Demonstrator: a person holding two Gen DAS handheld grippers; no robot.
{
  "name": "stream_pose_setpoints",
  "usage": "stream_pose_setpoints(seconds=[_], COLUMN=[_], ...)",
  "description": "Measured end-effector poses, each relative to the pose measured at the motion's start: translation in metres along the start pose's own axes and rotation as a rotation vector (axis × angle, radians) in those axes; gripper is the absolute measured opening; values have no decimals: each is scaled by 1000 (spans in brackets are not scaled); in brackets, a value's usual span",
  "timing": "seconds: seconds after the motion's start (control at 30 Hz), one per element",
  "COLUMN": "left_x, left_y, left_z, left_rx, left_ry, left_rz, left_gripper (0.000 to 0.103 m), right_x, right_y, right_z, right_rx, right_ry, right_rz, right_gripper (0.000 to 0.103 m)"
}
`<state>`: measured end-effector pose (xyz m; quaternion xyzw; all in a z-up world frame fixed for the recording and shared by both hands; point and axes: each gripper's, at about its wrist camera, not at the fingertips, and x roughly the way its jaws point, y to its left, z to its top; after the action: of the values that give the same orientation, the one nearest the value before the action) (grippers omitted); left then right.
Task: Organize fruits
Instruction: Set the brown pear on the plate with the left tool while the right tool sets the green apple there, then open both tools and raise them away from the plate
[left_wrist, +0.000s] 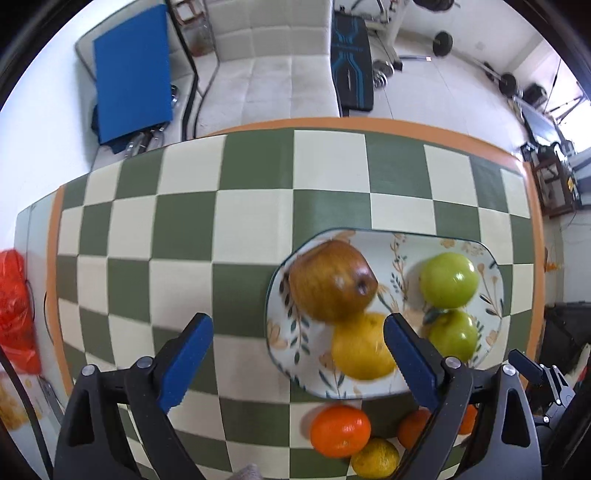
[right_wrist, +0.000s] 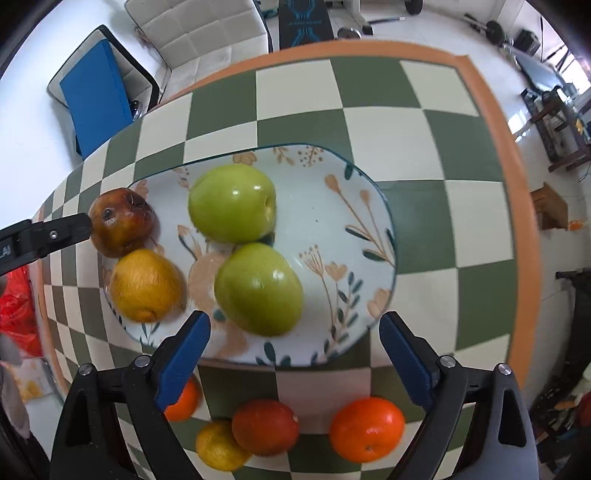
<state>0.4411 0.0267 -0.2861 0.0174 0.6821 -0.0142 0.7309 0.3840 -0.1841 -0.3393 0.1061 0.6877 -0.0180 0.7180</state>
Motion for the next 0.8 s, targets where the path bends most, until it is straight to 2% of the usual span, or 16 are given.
stream_pose_setpoints(seconds=[0.27,0.43,0.8], left_x=[-59,-90,-151], left_y=[4,-4,-18], left_z=[-63,-99,-156], left_rx=[-16,28,54], left_ry=[-157,-224,-335], left_rz=[38,54,8], left_gripper=[94,94,94], right_x=[-62,-101,-174], right_y=[11,14,15], right_z=[-38,-62,-118], right_rx=[-39,-71,-92], right_ry=[-140,-213,-331], right_rz=[-29,-41,-27], right_gripper=[95,95,95])
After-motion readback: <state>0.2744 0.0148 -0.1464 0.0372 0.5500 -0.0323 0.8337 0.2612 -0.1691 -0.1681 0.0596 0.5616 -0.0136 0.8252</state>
